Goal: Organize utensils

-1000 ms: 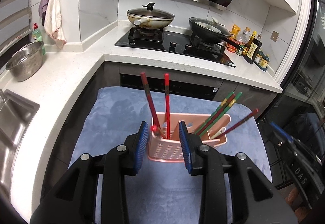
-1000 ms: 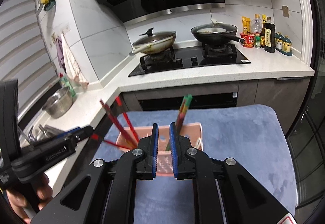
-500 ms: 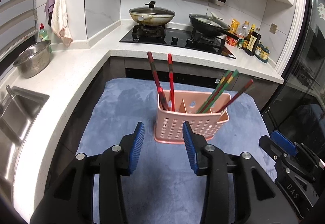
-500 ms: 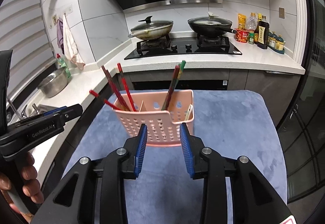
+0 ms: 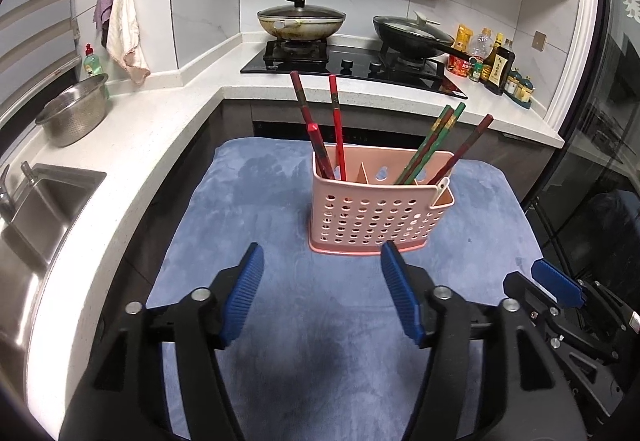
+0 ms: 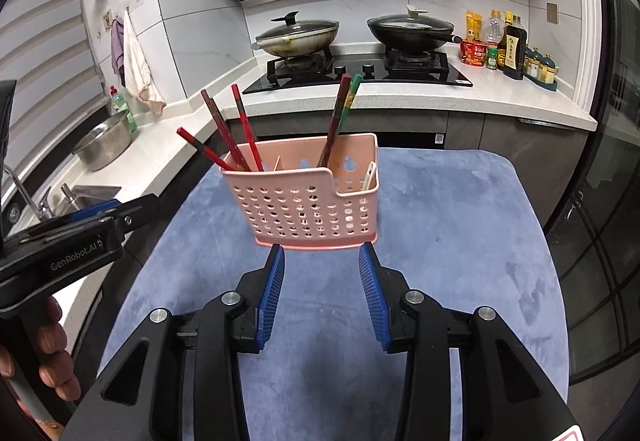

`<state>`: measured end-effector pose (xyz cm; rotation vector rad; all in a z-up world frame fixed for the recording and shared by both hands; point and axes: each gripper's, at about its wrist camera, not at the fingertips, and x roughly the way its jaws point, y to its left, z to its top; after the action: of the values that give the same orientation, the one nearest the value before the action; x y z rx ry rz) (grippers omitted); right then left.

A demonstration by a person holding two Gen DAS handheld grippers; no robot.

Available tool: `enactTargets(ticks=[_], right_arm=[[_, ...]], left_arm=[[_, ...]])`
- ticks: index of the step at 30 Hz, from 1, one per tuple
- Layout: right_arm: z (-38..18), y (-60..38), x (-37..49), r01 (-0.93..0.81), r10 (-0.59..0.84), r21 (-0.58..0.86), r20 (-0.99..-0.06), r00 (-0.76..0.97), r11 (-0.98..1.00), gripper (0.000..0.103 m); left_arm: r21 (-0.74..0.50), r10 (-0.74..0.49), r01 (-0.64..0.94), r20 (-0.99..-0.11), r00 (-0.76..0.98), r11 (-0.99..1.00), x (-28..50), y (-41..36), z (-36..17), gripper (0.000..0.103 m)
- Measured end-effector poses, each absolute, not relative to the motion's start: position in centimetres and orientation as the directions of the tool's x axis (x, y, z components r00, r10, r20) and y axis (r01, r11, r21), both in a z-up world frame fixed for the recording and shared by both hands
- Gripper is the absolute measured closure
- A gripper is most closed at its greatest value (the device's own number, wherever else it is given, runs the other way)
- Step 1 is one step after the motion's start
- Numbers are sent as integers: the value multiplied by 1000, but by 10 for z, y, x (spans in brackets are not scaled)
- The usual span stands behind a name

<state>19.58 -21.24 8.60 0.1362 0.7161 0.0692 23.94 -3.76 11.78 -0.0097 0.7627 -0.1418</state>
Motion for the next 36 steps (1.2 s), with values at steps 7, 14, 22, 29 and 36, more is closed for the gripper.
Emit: enactTargets(ticks=[7,14,22,29,36], right_arm=[[83,-211,188,-13,103,141,-655,749,990,55],[83,-212,183,-5,96,140,-655,750,990,46],[81,-214,178,11,81,138,-645,760,990,30],[76,-218,176,26,85,155,-663,744,988,18],[75,-216,176,23,71,132,-662,746,991,6]], left_arm=[[-32,-111,124,-692,713,992,232,-43,112,36],[-6,-87,115,-692,717,993,225,-44,108,28],[20,-67,112,-692,718,993,220,-45,103,17],[23,-62,110,-699,712,994,218,-44,99,13],[33,-57,112,-703,709,993,217,-45,96,10]])
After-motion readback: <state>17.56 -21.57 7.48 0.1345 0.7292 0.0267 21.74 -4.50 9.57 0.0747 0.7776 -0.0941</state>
